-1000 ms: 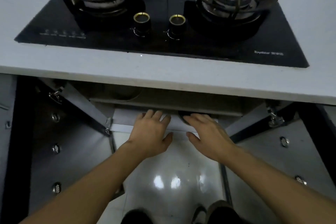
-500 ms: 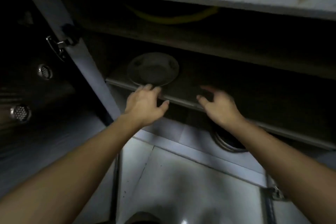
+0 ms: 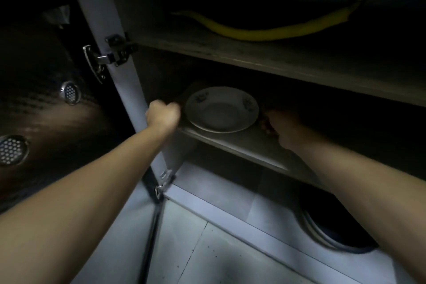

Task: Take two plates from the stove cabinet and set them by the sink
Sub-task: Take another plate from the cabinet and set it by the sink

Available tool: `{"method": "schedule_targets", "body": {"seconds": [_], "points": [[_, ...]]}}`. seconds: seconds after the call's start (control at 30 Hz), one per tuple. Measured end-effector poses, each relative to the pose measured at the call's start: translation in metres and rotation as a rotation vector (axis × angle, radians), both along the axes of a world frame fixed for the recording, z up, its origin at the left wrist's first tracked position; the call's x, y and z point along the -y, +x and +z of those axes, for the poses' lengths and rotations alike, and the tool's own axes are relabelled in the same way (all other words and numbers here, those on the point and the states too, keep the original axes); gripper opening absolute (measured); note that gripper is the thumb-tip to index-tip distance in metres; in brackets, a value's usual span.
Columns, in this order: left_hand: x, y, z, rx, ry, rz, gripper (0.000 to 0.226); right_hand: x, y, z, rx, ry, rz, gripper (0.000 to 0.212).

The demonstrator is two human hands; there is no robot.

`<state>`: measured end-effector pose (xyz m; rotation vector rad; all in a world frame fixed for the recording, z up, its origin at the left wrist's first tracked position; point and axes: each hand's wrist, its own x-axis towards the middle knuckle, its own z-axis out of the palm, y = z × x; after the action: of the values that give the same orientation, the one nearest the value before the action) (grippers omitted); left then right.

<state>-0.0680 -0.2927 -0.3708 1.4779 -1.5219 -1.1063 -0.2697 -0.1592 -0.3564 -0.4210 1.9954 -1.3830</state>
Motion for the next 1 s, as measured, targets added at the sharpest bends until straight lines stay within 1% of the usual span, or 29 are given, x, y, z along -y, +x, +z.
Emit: {"method": "schedule_targets", "body": {"seconds": [0.03,0.1,0.23,0.27,0.4,0.53,0.57,0.63,0.67,0.73,0.87,1.0], "points": [[0.004,-0.002,-0.003,-0.034,0.046,0.012,0.023,0.005,-0.001,0.000,0.007,0.005,0.012,0.030],[0.010,-0.005,-0.006,-0.104,0.110,0.031,0.024,0.013,-0.002,-0.002,0.010,0.019,0.042,0.033],[0.019,-0.007,-0.005,-0.270,0.227,0.032,0.018,0.020,-0.006,-0.008,0.032,0.043,0.054,0.029],[0.020,-0.008,-0.003,-0.294,0.254,0.026,0.015,0.021,-0.006,-0.008,0.046,0.040,0.054,0.028],[0.021,-0.012,0.002,-0.343,0.352,-0.004,0.025,0.022,-0.007,-0.008,0.078,0.037,0.053,0.028],[0.022,-0.016,-0.002,-0.410,0.447,-0.003,0.017,0.023,-0.010,-0.009,0.093,0.026,0.063,0.029],[0.022,-0.017,-0.003,-0.430,0.462,0.002,0.019,0.024,-0.010,-0.009,0.109,0.010,0.065,0.029],[0.023,-0.017,-0.004,-0.449,0.479,0.005,0.026,0.025,-0.011,-0.010,0.111,0.003,0.066,0.029],[0.023,-0.017,-0.004,-0.441,0.474,0.005,0.027,0.026,-0.011,-0.010,0.097,0.013,0.068,0.029],[0.024,-0.018,-0.004,-0.424,0.456,0.005,0.021,0.027,-0.010,-0.010,0.076,0.018,0.064,0.031],[0.021,-0.019,-0.003,-0.423,0.416,0.018,0.023,0.027,-0.010,-0.012,0.070,0.020,0.050,0.034],[0.018,-0.014,-0.002,-0.398,0.389,0.041,0.020,0.023,-0.011,-0.012,0.057,0.033,0.042,0.032]]}}
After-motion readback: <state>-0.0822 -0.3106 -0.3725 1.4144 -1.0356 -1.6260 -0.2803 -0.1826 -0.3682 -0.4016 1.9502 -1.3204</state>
